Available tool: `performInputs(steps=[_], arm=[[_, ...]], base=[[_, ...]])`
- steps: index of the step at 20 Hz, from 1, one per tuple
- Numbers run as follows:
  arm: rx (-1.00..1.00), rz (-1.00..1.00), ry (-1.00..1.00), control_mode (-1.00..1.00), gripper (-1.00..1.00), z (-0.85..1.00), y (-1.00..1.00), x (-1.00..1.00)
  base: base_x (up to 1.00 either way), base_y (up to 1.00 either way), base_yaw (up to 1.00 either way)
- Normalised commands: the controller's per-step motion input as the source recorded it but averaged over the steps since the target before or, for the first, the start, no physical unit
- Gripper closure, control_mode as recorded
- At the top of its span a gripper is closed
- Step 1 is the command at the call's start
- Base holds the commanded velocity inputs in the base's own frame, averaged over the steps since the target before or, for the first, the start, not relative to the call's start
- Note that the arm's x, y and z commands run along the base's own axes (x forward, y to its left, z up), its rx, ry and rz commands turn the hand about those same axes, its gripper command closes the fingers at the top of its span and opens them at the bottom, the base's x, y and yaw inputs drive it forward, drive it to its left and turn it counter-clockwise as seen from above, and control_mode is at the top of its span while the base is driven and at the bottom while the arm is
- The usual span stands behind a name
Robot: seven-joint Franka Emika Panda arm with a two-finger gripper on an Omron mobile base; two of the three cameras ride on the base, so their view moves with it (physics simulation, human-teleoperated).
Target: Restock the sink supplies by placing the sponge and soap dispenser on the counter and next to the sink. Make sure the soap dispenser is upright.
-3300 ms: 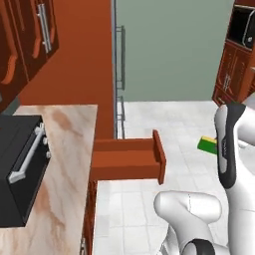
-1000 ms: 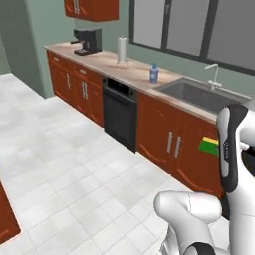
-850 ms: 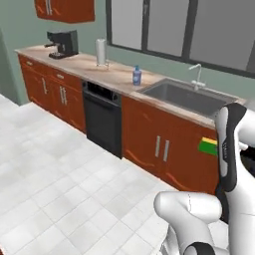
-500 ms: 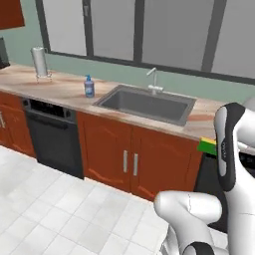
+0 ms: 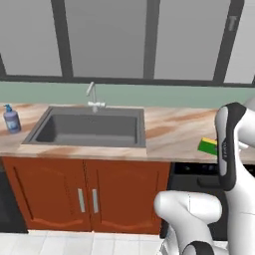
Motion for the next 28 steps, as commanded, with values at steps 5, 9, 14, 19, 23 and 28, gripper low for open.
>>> performInputs(steps=[5,9,14,19,23,28], arm=[[0.00,0.00,0.00,1.00,1.00,0.00,0.00,0.00],[0.00,0.00,0.00,1.00,1.00,0.00,0.00,0.00],[0.00,0.00,0.00,1.00,1.00,0.00,0.00,0.00],[0.00,0.00,0.00,1.00,1.00,0.00,0.00,0.00],[0.00,0.00,0.00,1.00,1.00,0.00,0.00,0.00],[0.09,0.00,0.07,-1.00,1.00,-0.06,-0.11,0.66]], base=[[0.41,0.63,-0.49],[0.38,0.82,-0.33],[0.55,0.68,-0.15],[0.57,0.15,-0.02],[0.45,0.00,0.00],[0.00,0.00,0.00]])
